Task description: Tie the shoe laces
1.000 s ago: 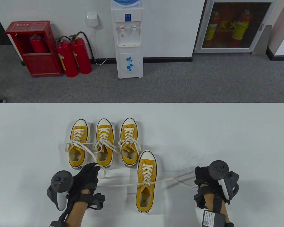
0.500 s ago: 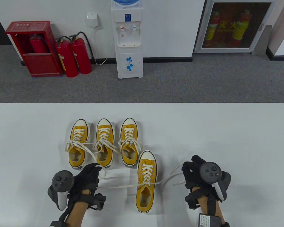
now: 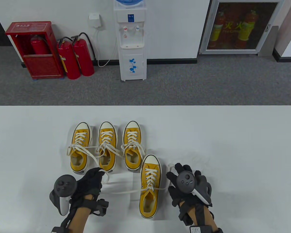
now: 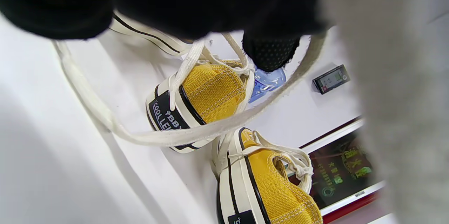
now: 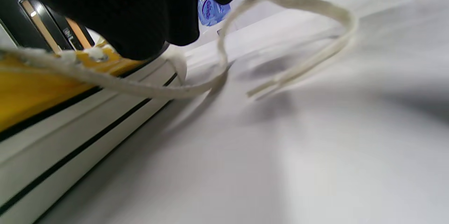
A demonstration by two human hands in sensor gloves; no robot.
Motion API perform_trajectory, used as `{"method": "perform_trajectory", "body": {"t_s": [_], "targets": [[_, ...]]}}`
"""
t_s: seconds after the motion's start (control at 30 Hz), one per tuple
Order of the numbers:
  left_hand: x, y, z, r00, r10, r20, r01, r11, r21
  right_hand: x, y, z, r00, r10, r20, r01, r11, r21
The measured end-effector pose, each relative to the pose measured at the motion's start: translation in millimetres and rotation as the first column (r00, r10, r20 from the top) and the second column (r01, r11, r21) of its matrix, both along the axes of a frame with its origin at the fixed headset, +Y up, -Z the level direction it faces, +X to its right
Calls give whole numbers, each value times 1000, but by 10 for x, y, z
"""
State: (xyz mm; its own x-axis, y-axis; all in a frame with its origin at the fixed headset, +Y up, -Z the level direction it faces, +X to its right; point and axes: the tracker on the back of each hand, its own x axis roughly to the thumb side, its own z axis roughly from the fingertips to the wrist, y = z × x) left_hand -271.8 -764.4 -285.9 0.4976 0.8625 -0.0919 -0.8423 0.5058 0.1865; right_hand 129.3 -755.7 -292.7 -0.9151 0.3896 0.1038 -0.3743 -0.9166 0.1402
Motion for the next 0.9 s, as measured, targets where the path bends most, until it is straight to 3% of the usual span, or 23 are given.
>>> {"method": "perform_trajectory", "body": {"t_s": [0.13,0.4,0.7,0.9], "targets": [[7,1,-5,1000,-6,4,6,1000,0,-130,-93,17,999,35,-35,-37,997,-62],[22,9,-6,1000,-12,10,12,1000,5,-177,-123,15,999,44,22,-44,999,-11],[16,18,1,1000,1,3,-1,1000,9,-22,-68,-23,978,-207,13,207,973,-106],[7,28,6,1000,4,-1,-4,1000,9,64,46,-13,896,-444,-17,440,892,-102]]}}
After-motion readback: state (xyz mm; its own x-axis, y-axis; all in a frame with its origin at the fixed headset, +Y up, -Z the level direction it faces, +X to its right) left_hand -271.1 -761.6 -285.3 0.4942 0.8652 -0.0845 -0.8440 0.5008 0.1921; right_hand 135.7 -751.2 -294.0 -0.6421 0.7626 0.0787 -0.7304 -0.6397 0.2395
